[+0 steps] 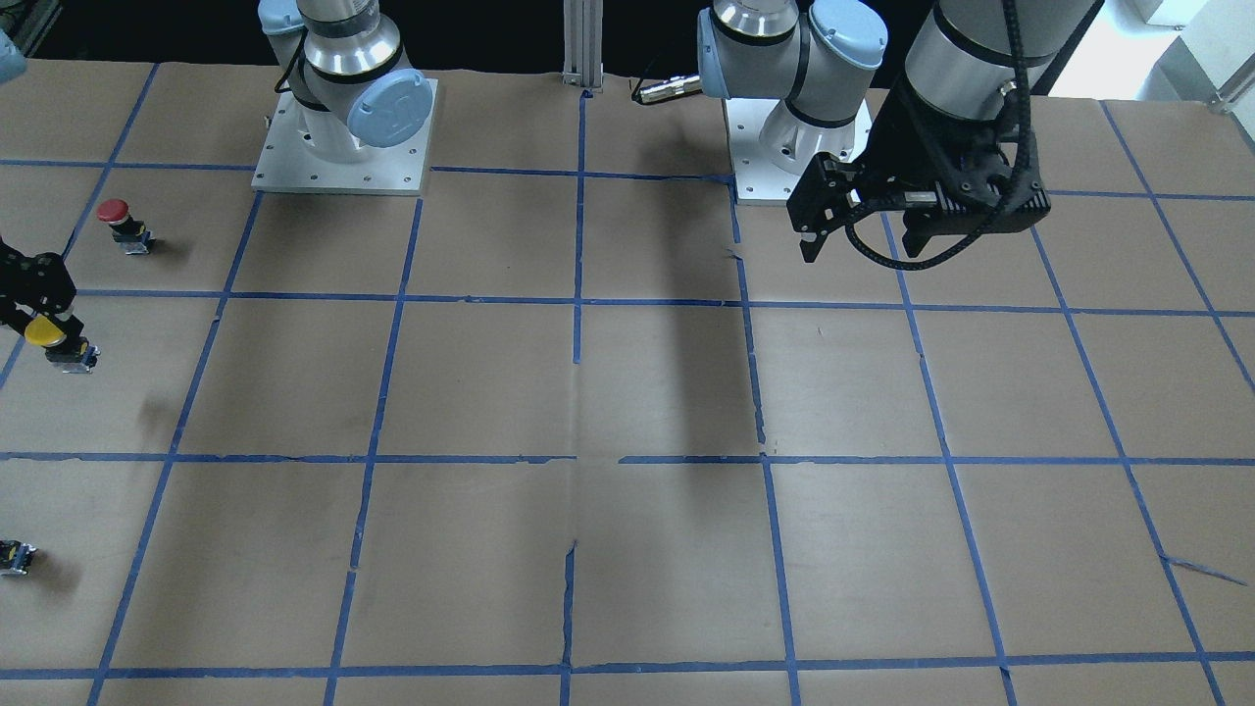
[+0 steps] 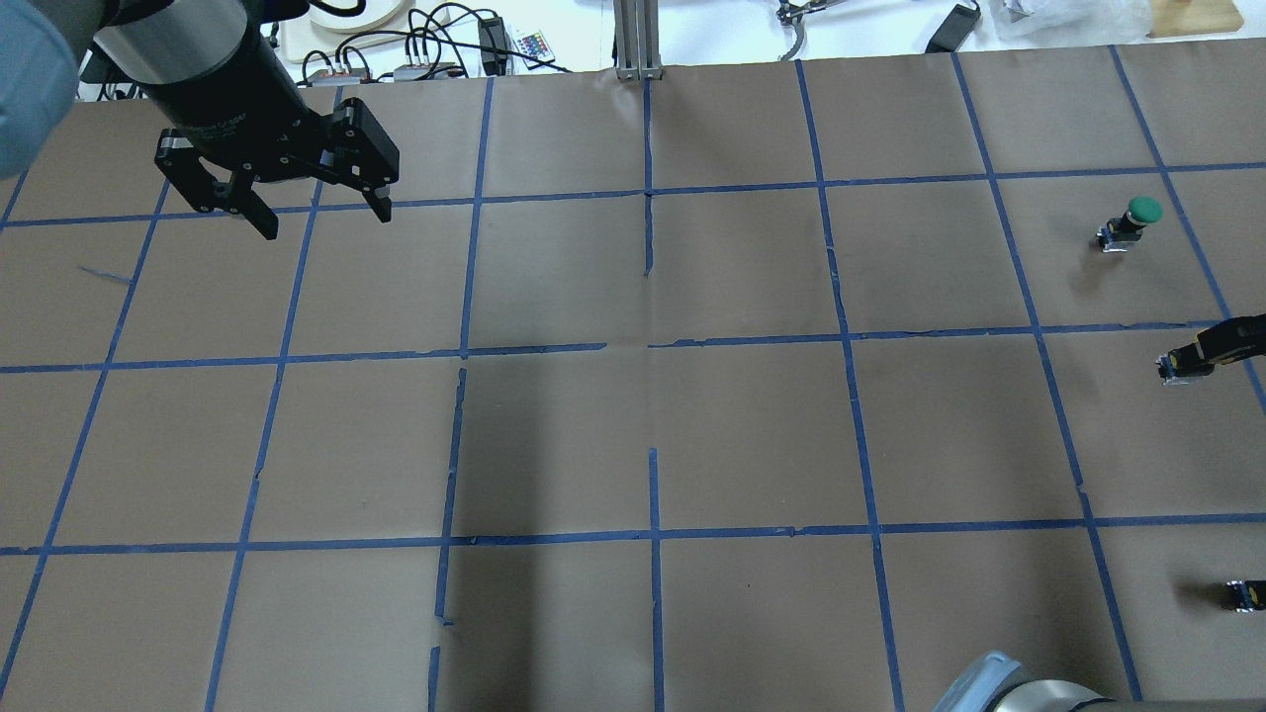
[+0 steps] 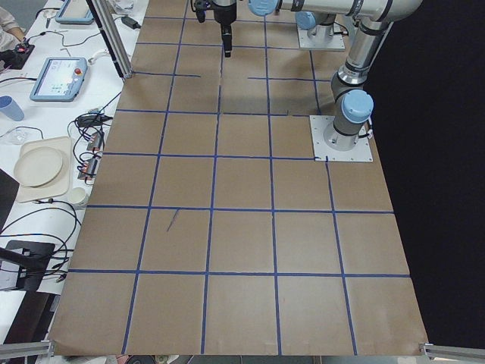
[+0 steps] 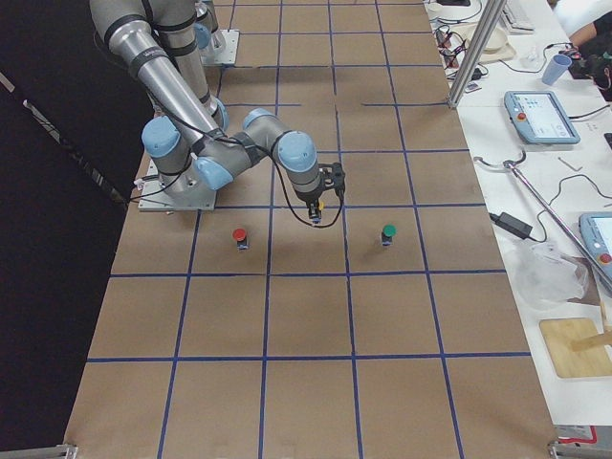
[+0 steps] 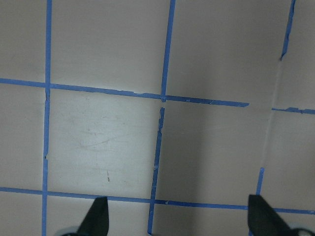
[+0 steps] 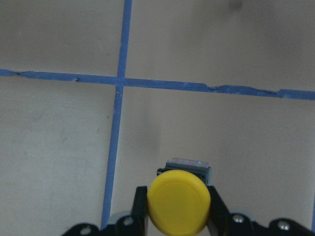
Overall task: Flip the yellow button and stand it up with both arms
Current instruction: 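Lower the button upright onto the table with the right gripper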
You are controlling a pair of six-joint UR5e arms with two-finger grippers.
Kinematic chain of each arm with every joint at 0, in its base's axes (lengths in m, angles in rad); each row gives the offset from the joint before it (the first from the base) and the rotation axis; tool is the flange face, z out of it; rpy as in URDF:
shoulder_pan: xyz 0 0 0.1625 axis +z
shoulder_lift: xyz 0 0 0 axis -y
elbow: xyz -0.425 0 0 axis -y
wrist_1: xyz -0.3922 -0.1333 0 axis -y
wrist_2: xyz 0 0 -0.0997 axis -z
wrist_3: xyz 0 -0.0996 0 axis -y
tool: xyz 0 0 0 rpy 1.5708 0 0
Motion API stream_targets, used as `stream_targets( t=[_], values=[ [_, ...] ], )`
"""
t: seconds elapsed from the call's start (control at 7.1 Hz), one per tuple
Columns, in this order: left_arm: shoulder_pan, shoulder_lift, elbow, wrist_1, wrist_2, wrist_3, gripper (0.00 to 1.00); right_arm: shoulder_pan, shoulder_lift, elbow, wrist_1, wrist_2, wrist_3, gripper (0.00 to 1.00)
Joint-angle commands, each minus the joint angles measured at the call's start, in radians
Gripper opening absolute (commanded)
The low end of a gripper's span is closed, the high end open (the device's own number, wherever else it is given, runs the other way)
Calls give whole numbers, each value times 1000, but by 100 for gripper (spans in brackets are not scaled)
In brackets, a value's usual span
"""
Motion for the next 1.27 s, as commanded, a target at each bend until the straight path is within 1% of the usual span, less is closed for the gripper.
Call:
stream_targets(
  t=[0.0,0.14,0.28,0.56,0.85,0.99,1.13],
  values=[
    [-64,13,-6,-8,44,43,99,-19,65,0,-58,1,29,7],
    [-46,19,-17,-21,-12,121,99,-23,73,0,-59,1,54,7],
    [-35,27,-16,-47,-55,121,99,-23,84,0,-61,2,54,8],
    [-32,30,-8,-49,-51,122,99,-24,124,0,-99,-1,79,8],
    [-32,30,-9,-49,-53,122,99,-24,125,6,-96,-2,77,9],
    [-33,28,-2,-49,-53,119,99,-23,128,6,-95,-2,79,12],
    [-33,28,-5,-51,-53,119,99,-23,128,6,-96,-5,77,18]
  ],
)
